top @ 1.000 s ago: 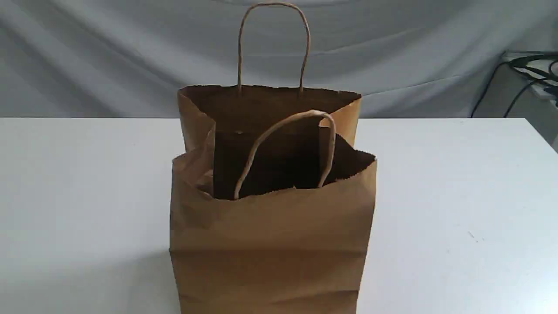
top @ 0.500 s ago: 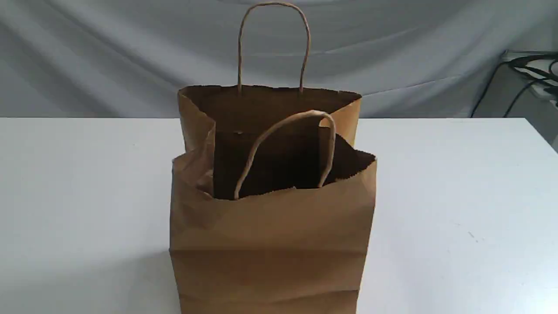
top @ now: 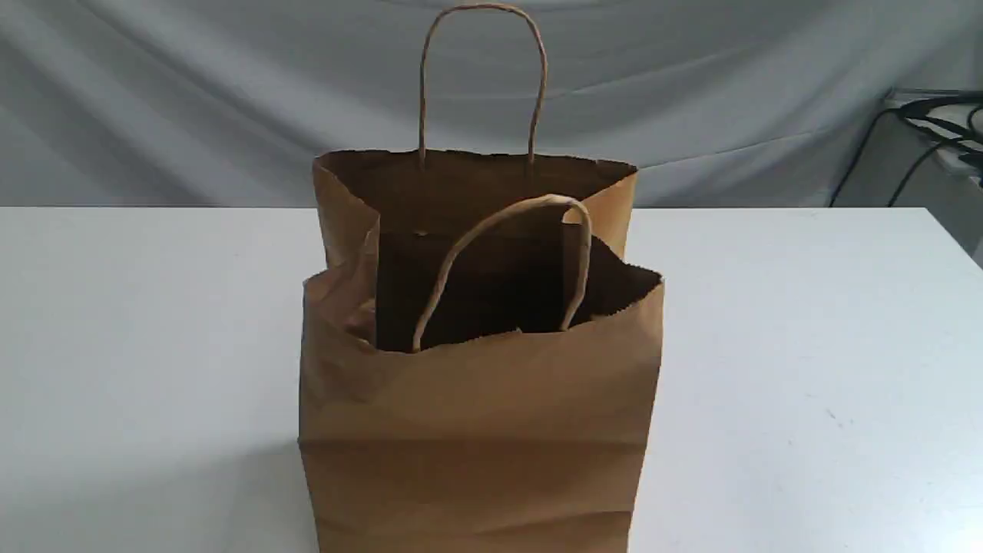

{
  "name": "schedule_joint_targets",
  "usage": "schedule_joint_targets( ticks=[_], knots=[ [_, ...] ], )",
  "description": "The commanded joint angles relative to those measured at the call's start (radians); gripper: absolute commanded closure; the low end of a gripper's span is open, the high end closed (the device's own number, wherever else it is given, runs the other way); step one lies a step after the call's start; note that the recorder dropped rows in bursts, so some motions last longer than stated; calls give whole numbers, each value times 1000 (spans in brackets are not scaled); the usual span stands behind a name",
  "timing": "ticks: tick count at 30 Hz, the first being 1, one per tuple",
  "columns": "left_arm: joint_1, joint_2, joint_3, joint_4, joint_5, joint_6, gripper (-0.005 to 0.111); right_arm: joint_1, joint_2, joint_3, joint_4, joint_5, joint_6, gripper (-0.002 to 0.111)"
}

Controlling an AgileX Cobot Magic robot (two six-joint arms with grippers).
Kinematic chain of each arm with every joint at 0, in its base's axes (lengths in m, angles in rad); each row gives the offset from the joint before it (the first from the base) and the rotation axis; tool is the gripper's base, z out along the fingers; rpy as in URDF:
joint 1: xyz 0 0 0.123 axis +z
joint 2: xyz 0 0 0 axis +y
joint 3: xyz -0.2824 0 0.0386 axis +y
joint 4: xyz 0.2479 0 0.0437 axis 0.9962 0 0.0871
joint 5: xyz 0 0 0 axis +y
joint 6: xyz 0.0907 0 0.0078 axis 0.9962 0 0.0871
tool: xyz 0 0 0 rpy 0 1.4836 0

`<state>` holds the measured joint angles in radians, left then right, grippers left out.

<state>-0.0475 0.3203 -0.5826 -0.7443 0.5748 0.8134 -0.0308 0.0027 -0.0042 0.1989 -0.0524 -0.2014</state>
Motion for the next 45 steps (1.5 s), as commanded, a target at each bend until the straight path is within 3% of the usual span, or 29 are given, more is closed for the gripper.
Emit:
schedule_joint_targets(
  ticks=[1,6,11,17,45],
  knots=[
    [2,-4,7,-5,-3,0,107,-8,-3,4,-35,105,-12,108],
    [2,-4,7,-5,-3,4,107,-8,-3,4,-35,216,-35,108],
    [2,-4,7,-5,-3,4,107,-8,-3,4,-30,211,-37,108],
    [2,-4,7,-5,-3,4,107,-8,-3,4,125,213,-28,108],
    [2,-6,9,-53,-9,-42,107,-8,-3,4,128,213,-28,108]
  ],
)
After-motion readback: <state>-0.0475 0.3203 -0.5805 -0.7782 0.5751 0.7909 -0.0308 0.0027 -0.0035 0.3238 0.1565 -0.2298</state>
